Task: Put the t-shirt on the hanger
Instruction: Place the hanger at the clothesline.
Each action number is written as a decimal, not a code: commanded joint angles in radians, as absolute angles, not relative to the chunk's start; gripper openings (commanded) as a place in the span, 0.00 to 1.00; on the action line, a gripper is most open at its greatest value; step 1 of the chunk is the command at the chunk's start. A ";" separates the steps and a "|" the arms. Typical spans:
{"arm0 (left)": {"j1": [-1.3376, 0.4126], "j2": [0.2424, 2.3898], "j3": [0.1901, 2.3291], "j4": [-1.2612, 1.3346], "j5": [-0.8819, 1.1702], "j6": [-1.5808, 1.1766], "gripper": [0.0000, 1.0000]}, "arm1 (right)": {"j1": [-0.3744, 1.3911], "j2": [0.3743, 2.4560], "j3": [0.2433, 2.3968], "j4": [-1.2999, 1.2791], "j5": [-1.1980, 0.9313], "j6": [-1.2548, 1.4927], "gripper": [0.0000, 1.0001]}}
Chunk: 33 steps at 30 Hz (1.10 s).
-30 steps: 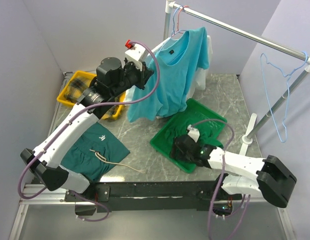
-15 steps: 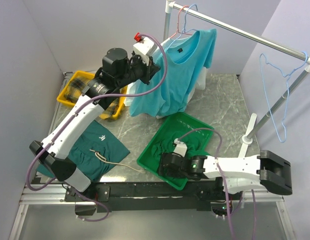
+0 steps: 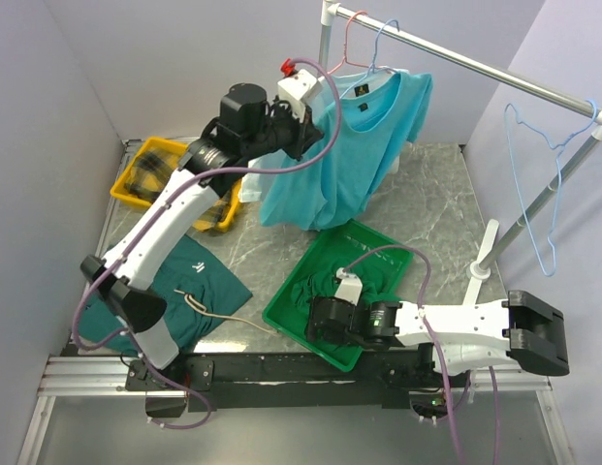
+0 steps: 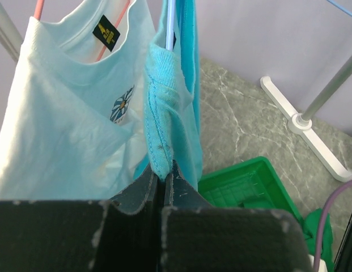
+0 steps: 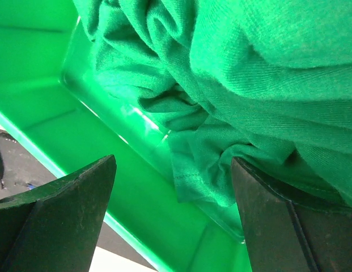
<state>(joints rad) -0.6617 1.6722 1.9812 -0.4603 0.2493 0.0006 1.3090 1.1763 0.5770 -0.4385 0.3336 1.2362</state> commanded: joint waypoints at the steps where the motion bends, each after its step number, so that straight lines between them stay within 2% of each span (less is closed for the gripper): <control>1: -0.663 1.739 2.106 -0.417 0.271 -0.037 0.01 | 1.316 1.150 0.623 -0.462 0.390 1.236 0.90; 13: -0.663 1.882 2.247 -0.406 0.288 -0.083 0.01 | 1.319 1.146 0.633 -0.463 0.403 1.238 0.90; 21: -0.663 1.891 2.221 -0.396 0.284 -0.078 0.01 | 1.322 1.160 0.638 -0.446 0.405 1.235 0.90; 25: -0.663 1.858 2.168 -0.371 0.270 -0.080 0.34 | 1.324 1.151 0.635 -0.448 0.420 1.232 0.90; 29: -0.661 1.804 2.120 -0.334 0.268 -0.095 0.55 | 1.322 1.143 0.646 -0.465 0.437 1.226 0.90; 30: -0.660 1.792 2.123 -0.334 0.268 -0.100 0.71 | 1.322 1.138 0.649 -0.468 0.445 1.224 0.90; 32: -0.660 1.778 2.123 -0.334 0.271 -0.113 0.96 | 1.322 1.131 0.655 -0.483 0.457 1.223 0.90; 33: -0.660 1.764 2.123 -0.339 0.276 -0.120 0.96 | 1.321 1.121 0.657 -0.488 0.466 1.221 0.90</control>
